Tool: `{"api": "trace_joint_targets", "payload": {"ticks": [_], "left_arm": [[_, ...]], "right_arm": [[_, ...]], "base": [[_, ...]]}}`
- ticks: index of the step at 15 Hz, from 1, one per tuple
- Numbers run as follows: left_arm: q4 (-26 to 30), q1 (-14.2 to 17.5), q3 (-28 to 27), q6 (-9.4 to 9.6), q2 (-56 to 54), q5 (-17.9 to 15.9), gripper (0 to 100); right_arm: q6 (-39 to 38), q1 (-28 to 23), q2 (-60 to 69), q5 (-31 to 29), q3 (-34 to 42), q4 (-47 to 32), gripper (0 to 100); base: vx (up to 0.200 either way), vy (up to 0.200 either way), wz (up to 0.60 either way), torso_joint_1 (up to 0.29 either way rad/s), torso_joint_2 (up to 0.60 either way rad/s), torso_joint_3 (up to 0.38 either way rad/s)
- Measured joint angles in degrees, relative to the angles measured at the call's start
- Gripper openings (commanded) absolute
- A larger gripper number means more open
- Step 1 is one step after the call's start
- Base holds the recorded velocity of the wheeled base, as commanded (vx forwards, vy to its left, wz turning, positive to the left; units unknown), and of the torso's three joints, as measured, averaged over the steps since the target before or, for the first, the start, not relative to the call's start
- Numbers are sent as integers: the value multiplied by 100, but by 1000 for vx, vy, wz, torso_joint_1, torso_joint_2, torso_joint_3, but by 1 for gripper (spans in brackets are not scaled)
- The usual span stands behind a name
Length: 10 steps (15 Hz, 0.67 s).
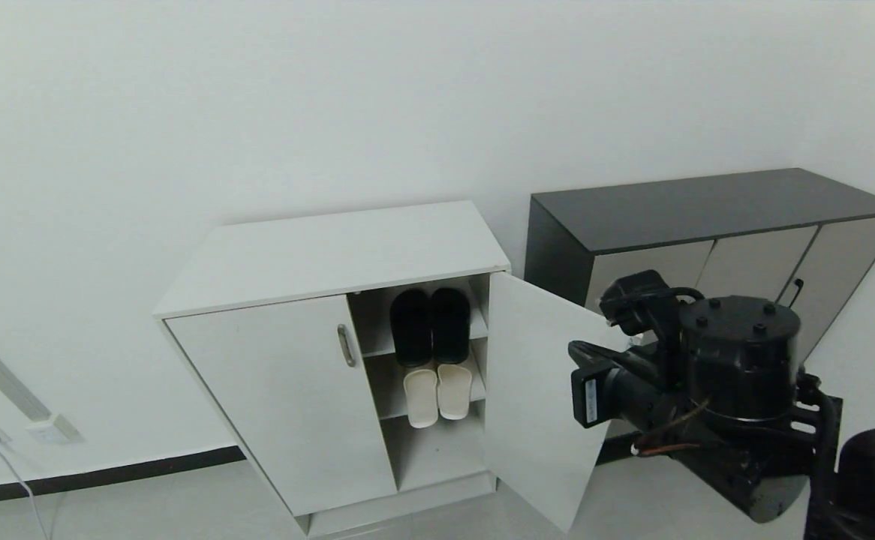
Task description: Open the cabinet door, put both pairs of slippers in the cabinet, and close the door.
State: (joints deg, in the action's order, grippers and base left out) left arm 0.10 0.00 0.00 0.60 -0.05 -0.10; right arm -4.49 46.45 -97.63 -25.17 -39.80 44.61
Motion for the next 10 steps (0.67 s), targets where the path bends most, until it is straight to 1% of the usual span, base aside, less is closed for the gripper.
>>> {"api": "trace_joint_targets", "payload": {"ticks": [2,4,6,10], "left_arm": [[0,0,0,0,0,-1,0],[0,-2,0,2,0,0,0],[0,-2,0,0,0,2,0],[0,-2,0,2,0,0,0]], "right_arm": [[2,-349,-215,128,-311,4,0],[4,-898,-597,375,-875,-104,0],[-2,-1315,-967,566,-1414,-339,0],[-20,-1944,-1690,767,-2331,-656,0]], "base": [[0,0,0,0,0,0],[0,0,0,0,0,0],[0,0,0,0,0,0],[0,0,0,0,0,0]]}}
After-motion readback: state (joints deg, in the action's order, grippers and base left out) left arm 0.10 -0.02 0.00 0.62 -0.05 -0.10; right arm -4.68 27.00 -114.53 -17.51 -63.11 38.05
